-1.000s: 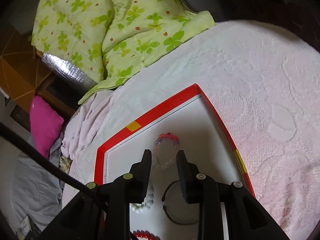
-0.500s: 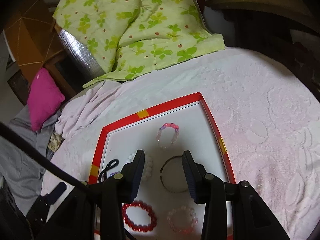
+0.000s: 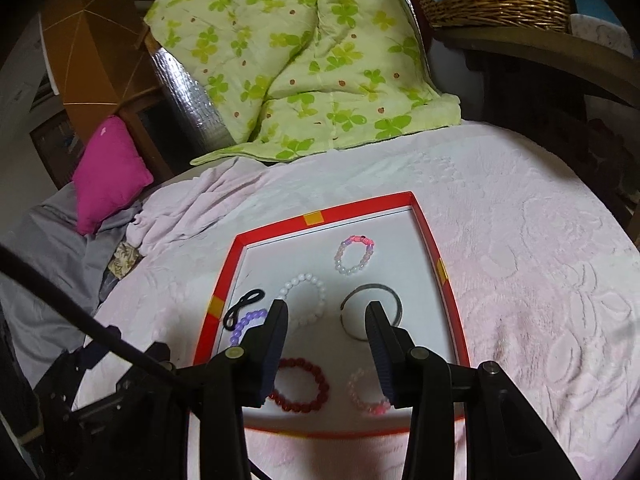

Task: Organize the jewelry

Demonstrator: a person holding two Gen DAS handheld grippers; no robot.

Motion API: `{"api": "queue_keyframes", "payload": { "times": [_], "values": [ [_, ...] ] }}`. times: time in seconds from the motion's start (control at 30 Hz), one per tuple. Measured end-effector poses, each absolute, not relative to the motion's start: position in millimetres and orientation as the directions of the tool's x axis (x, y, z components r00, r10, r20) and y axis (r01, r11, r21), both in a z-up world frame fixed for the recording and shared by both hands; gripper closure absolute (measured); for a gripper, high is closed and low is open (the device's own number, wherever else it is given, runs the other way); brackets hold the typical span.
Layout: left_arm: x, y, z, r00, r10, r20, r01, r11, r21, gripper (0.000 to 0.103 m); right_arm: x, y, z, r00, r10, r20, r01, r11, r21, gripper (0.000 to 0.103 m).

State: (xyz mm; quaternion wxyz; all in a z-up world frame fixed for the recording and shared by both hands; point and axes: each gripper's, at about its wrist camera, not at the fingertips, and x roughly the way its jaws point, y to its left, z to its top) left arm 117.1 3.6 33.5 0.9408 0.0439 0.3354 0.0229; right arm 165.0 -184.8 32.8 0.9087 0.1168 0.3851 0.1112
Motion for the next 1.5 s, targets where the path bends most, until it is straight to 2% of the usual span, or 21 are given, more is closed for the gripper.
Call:
{"api": "queue_keyframes", "payload": {
  "times": [0.47,0.7,0.83,1.5],
  "values": [
    [88.4,6.8,50.6,0.792,0.080,-0.606,-0.020,0.994,0.104,0.026,88.1,-179.2,46.4,0.729,0.325,-0.602,-0.213,0.944,0.252,0.057],
    [78.4,11.0,54.9,0.797,0.078,-0.599,-0.026,0.995,0.095,0.026,48.3,-180.1,57.2,0.794,0.283,-0.538,-0.218,0.959,0.182,0.055],
    [71.9,14.0,57.0,0.801,0.070,-0.595,-0.026,0.996,0.083,0.026,35.6,-182.2,59.8,0.815,0.254,-0.522,-0.202,0.967,0.155,0.042],
    [15.1,36.7,52.0,0.813,0.103,-0.573,-0.071,0.994,0.077,0.026,-4.4,-172.9,60.1,0.838,0.219,-0.500,-0.186,0.976,0.115,0.042]
  ]
}}
